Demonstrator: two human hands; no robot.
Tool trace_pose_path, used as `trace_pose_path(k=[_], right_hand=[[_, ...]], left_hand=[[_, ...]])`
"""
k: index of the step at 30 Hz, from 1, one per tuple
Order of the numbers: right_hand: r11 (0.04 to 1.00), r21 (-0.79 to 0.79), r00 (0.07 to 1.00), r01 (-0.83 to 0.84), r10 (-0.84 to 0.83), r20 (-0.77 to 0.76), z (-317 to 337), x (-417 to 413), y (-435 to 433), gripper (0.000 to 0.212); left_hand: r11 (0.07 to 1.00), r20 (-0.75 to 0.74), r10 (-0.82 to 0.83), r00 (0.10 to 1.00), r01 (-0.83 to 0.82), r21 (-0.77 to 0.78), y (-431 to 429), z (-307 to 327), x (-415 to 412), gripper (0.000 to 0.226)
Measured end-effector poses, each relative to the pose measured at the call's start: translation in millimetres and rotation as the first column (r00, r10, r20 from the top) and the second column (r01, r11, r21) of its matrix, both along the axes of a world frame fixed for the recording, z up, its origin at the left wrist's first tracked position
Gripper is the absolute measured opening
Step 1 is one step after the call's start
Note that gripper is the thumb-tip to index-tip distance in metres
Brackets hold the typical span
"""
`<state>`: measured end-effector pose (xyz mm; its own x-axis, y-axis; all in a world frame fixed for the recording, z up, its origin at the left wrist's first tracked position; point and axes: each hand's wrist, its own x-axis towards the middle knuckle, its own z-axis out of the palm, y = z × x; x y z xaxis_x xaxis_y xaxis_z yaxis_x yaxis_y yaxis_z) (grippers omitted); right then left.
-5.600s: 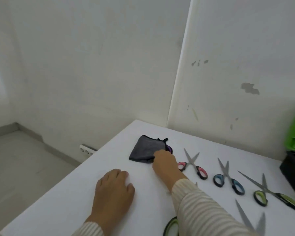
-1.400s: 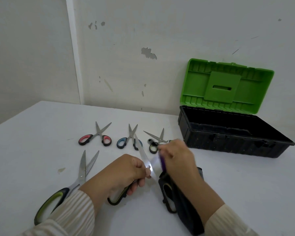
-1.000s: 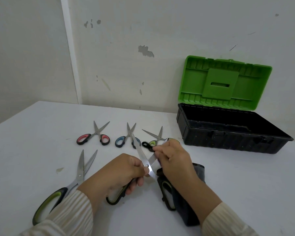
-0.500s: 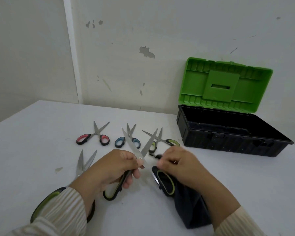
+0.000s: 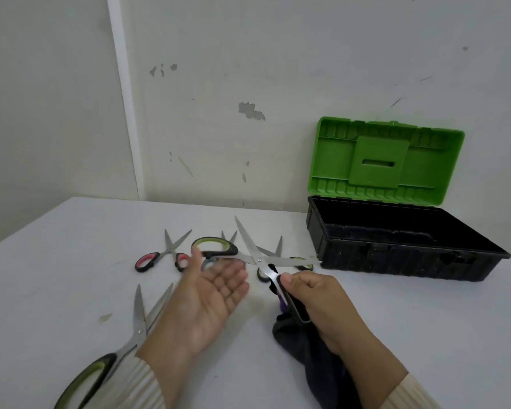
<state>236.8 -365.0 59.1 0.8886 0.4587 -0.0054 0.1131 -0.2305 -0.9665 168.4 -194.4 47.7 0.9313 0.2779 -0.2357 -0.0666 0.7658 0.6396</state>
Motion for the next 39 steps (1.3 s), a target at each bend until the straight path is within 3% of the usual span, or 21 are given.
trace_pose_path(k=[3, 5, 9, 12, 14, 16, 18, 22, 24, 25, 28, 32, 36, 39], right_hand=[[0.990, -0.143, 0.976, 0.016, 0.016, 0.216, -4, -5, 9, 0.041], [0.966, -0.257, 0.939, -0.030, 0.115, 0.324, -4, -7, 11, 0.035], [0.929, -0.315, 0.923, -0.193, 0.281, 0.264, -1, 1, 0, 0.007], [0.983, -0.184, 0.957, -0.005, 0.058, 0.284, 2, 23, -20, 0.025], [0.987, -0.014, 0.948, 0.162, -0.151, 0.279, 7, 30, -29, 0.036], [0.964, 0.163, 0.929, 0.210, -0.249, 0.274, 12, 31, -30, 0.046], [0.958, 0.214, 0.891, 0.189, -0.259, 0.374, 17, 22, -23, 0.044], [0.991, -0.132, 0.631, 0.037, 0.079, 0.772, 3, -7, 6, 0.022], [0.964, -0.266, 0.614, -0.014, 0.218, 0.759, -5, -5, 13, 0.020], [0.965, -0.260, 0.634, 0.009, 0.196, 0.748, -5, 1, 14, 0.019], [0.974, -0.193, 0.686, 0.118, 0.060, 0.725, 0, 11, 8, 0.017], [0.965, -0.260, 0.693, -0.028, 0.207, 0.691, -6, -4, 11, 0.014], [0.989, -0.102, 0.708, 0.105, -0.002, 0.706, -3, 11, 8, 0.014], [0.975, -0.221, 0.674, -0.003, 0.165, 0.720, -8, -7, 13, 0.013]], left_hand=[[0.957, -0.033, -0.015, 0.999, 0.024, 0.290, -23, -10, 3, 0.023], [0.932, -0.087, 0.055, 0.995, -0.020, 0.362, -22, -14, 3, 0.015], [0.901, -0.132, 0.136, 0.982, -0.067, 0.429, -10, -7, 0, 0.017], [0.890, -0.138, 0.159, 0.978, -0.081, 0.449, -4, 0, -3, 0.018], [0.879, -0.172, 0.120, 0.978, -0.024, 0.477, -6, 3, -5, 0.019], [0.843, -0.227, 0.056, 0.972, 0.076, 0.532, -11, 3, -5, 0.022], [0.775, -0.274, -0.007, 0.962, 0.179, 0.606, -20, 0, -6, 0.021], [0.508, -0.229, -0.001, 0.973, 0.198, 0.838, -34, -8, -7, 0.017], [0.389, -0.192, 0.024, 0.981, 0.168, 0.906, -38, -9, -9, 0.016], [0.365, -0.180, 0.019, 0.983, 0.161, 0.917, -41, -9, -10, 0.016], [0.361, -0.164, -0.017, 0.986, 0.159, 0.919, -44, -11, -10, 0.019], [0.332, -0.154, 0.036, 0.987, 0.134, 0.934, -39, -13, -8, 0.020], [0.379, -0.151, -0.008, 0.988, 0.143, 0.914, -40, -9, -9, 0.019], [0.359, -0.131, 0.037, 0.991, 0.109, 0.927, -38, -7, -9, 0.024]])
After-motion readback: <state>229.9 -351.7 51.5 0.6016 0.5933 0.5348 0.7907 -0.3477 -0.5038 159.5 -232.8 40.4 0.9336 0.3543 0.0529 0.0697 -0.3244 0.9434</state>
